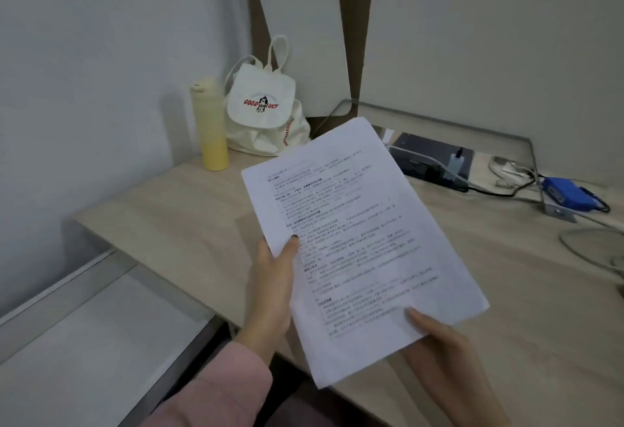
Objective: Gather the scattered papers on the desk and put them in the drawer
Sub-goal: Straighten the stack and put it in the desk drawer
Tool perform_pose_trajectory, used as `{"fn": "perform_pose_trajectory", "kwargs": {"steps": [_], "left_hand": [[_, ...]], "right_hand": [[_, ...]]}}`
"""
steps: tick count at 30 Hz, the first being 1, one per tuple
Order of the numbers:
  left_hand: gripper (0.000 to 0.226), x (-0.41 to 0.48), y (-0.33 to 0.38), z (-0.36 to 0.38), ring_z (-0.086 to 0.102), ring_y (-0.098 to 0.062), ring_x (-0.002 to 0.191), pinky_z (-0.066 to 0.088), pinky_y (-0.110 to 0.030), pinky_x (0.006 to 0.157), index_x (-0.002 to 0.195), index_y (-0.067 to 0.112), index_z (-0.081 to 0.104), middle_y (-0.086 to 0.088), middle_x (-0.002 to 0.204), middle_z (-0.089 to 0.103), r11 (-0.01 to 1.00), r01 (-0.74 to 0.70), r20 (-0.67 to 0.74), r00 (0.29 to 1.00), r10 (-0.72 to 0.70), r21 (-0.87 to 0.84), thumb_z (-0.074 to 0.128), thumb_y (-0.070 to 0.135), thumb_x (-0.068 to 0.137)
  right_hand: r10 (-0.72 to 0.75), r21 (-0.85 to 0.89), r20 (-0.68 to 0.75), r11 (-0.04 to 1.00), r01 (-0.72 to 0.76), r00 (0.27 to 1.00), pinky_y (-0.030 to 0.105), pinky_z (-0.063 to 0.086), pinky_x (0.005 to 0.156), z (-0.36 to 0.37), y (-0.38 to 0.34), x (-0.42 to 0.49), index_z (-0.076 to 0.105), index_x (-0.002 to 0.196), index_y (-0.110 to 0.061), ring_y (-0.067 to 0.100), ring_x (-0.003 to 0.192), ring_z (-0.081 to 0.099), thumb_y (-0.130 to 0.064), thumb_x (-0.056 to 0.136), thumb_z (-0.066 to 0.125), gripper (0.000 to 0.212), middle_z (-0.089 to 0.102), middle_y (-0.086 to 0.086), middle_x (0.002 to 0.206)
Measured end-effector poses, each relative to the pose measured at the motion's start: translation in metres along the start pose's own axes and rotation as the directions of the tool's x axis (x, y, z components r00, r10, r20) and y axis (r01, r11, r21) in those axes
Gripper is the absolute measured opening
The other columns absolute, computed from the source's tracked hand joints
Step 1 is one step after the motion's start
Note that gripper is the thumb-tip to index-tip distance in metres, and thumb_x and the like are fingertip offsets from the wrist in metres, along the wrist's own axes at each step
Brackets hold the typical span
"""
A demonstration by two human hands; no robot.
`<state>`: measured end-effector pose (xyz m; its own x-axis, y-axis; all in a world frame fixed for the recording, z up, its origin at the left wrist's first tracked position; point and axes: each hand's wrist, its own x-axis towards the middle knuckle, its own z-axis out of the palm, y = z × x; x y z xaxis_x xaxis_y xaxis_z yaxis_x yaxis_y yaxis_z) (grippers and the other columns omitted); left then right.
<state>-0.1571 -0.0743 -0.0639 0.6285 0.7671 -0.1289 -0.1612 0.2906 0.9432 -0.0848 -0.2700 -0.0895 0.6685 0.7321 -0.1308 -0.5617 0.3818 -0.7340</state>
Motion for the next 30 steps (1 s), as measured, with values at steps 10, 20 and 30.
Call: {"fn": "perform_pose_trajectory", "kwargs": {"steps": [10, 20, 30], "left_hand": [[0.03, -0.002, 0.034, -0.083, 0.065, -0.021, 0.107, 0.052, -0.041, 0.093, 0.122, 0.018, 0.055, -0.002, 0.118, 0.067, 0.99, -0.077, -0.003, 0.997, 0.078, 0.116, 0.055, 0.014, 0.092], [0.033, -0.027, 0.062, -0.207, 0.066, -0.023, 0.102, 0.049, -0.049, 0.094, 0.123, 0.018, 0.052, -0.001, 0.116, 0.067, 0.953, 0.013, -0.212, 0.976, 0.054, 0.302, 0.058, 0.024, 0.09], [0.027, -0.042, 0.08, -0.323, 0.062, -0.017, 0.087, 0.046, -0.031, 0.068, 0.113, 0.018, 0.05, 0.001, 0.106, 0.063, 0.693, 0.3, -0.441, 0.897, 0.028, 0.656, 0.045, 0.036, 0.094]], "right_hand": [[0.13, -0.521, 0.005, 0.847, -0.109, 0.991, 0.048, 0.047, 0.096, 0.037, -0.007, 0.025, 0.06, 0.12, -0.018, 0.028, 0.107, 0.065, -0.017, 0.091, 0.049, 0.031, 0.069, 0.006, 0.116], [0.116, -0.581, 0.062, 0.812, -0.058, 0.991, 0.03, 0.058, 0.067, 0.137, 0.095, 0.06, 0.063, 0.104, -0.017, 0.018, 0.084, 0.072, -0.015, 0.095, 0.047, 0.018, 0.075, 0.001, 0.097], [0.488, -0.717, 0.014, 0.613, -0.331, 0.873, 0.028, 0.052, 0.06, 0.185, 0.207, 0.056, 0.059, 0.115, -0.023, 0.023, 0.095, 0.066, -0.014, 0.094, 0.05, 0.025, 0.069, 0.004, 0.111]]}}
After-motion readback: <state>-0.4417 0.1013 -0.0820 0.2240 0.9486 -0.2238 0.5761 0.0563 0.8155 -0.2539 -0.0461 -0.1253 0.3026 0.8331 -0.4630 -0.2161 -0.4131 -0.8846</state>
